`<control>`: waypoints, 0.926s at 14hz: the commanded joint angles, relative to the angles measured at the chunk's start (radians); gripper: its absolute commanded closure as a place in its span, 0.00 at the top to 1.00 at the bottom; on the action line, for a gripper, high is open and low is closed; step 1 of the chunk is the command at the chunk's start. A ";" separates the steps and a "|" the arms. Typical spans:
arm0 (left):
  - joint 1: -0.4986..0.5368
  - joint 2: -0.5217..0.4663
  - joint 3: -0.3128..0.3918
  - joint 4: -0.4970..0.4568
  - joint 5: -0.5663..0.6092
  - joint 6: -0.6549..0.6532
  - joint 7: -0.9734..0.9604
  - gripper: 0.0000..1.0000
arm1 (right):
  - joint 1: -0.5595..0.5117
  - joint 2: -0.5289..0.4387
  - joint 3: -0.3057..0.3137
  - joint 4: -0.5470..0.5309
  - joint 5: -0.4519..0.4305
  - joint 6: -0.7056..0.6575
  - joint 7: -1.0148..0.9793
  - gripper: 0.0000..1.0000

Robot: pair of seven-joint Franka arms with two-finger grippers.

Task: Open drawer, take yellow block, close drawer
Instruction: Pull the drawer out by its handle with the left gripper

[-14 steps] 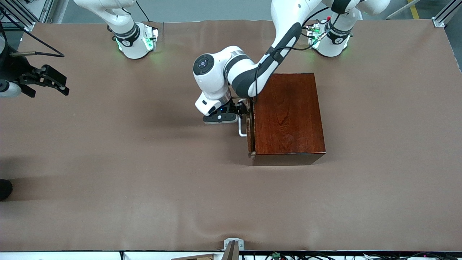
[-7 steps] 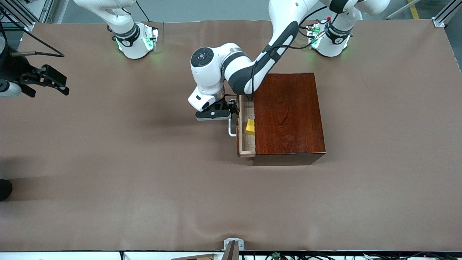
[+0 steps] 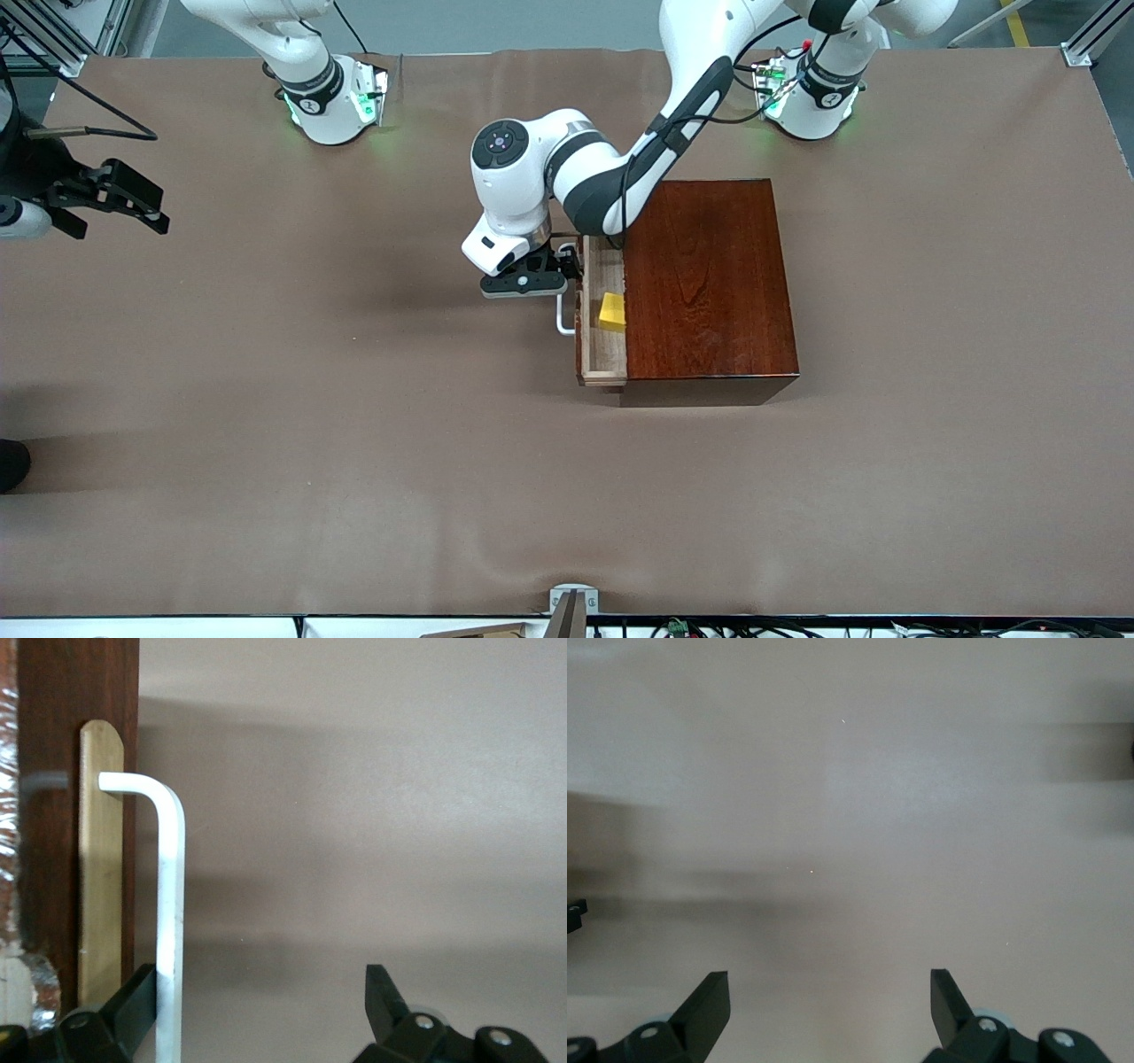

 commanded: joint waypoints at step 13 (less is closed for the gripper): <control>-0.011 0.043 -0.033 0.029 -0.074 0.156 -0.004 1.00 | 0.033 0.049 0.002 0.003 0.013 -0.013 0.009 1.00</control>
